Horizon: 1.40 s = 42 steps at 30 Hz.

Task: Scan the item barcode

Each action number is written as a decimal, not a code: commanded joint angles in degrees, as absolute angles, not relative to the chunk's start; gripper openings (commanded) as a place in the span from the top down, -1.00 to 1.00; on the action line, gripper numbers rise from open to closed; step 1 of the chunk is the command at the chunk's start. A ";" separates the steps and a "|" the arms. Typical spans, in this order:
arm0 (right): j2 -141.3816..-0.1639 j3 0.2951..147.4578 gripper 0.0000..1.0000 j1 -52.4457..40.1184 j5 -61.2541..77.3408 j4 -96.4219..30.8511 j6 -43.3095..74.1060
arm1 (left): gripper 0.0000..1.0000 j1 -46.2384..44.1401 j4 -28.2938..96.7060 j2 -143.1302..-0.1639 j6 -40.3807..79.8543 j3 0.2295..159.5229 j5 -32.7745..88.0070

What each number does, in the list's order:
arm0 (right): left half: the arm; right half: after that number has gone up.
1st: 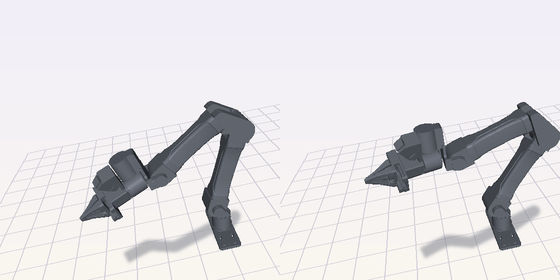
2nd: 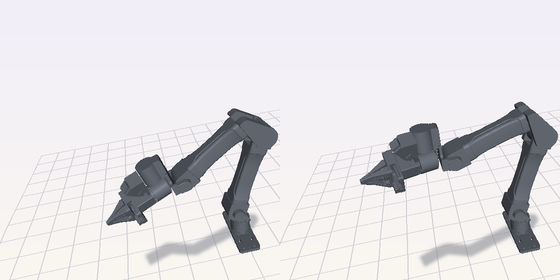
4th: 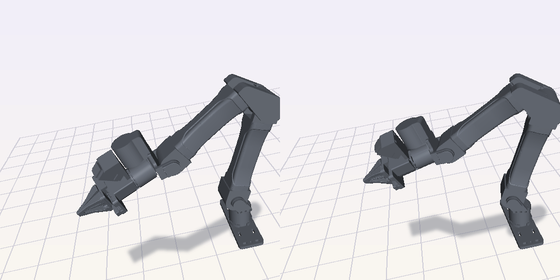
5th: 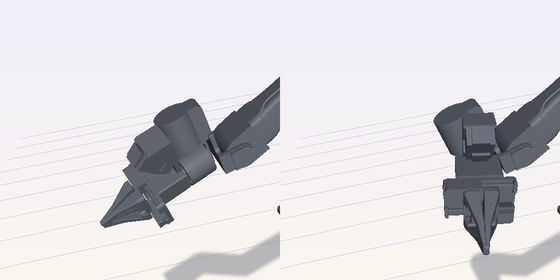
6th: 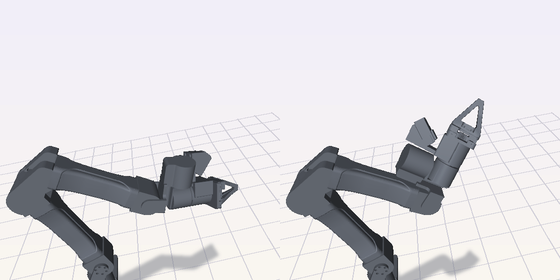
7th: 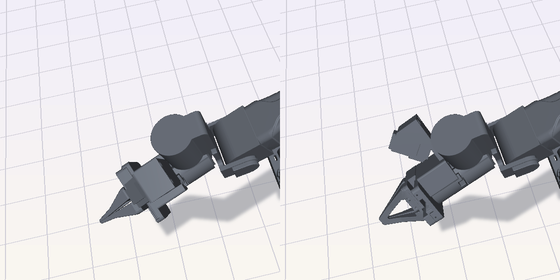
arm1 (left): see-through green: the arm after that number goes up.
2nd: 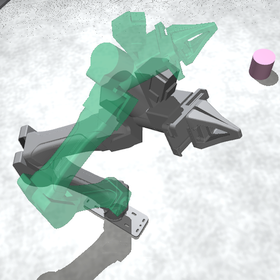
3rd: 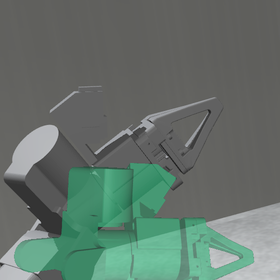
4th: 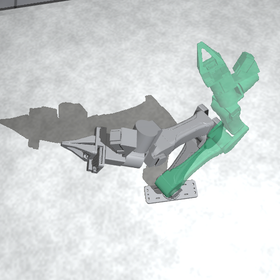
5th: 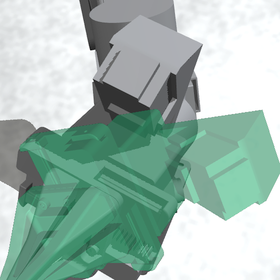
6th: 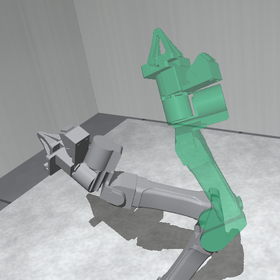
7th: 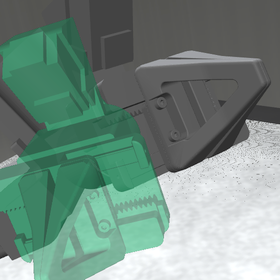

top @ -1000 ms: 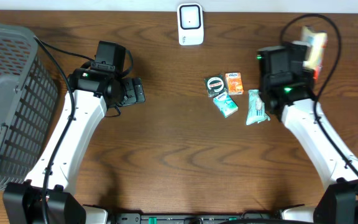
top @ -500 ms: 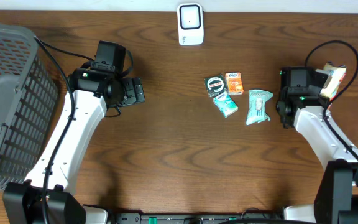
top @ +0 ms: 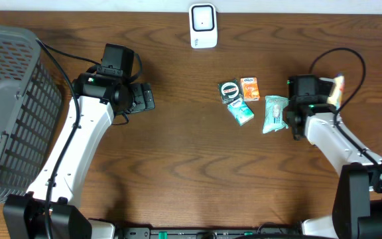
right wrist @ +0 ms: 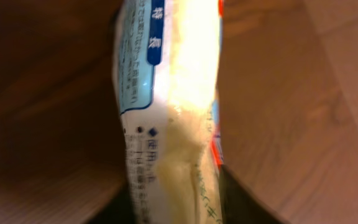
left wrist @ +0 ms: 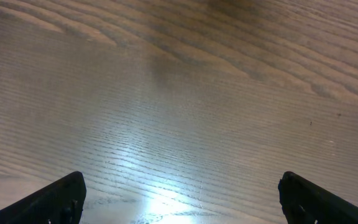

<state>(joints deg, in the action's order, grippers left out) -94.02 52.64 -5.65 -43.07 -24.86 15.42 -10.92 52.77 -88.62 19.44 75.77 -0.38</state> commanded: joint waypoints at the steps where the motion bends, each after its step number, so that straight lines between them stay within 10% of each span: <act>1: -94.41 52.88 0.13 -8.86 -41.36 -24.88 15.14 | -0.96 -10.63 53.10 -88.73 19.09 76.07 -1.13; 13: -94.19 65.56 -0.46 -15.77 -34.92 -33.06 17.32 | -0.96 -10.63 53.10 -88.73 19.09 76.07 -1.13; 34: -107.28 70.41 -0.91 9.21 0.34 -43.16 7.84 | -0.95 -10.63 53.10 -88.73 19.09 76.07 -1.13; 38: -113.45 70.35 -0.81 9.39 0.45 -43.27 7.84 | -0.96 -10.63 53.10 -88.73 19.09 76.07 -1.13; 42: -117.78 70.35 -0.08 9.28 2.68 -43.07 7.84 | -0.95 -10.63 53.10 -88.73 19.09 76.07 -1.13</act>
<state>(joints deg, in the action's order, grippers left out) -112.81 71.72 8.99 -1.06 -42.89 8.27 -10.92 52.77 -88.62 19.44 75.77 -0.38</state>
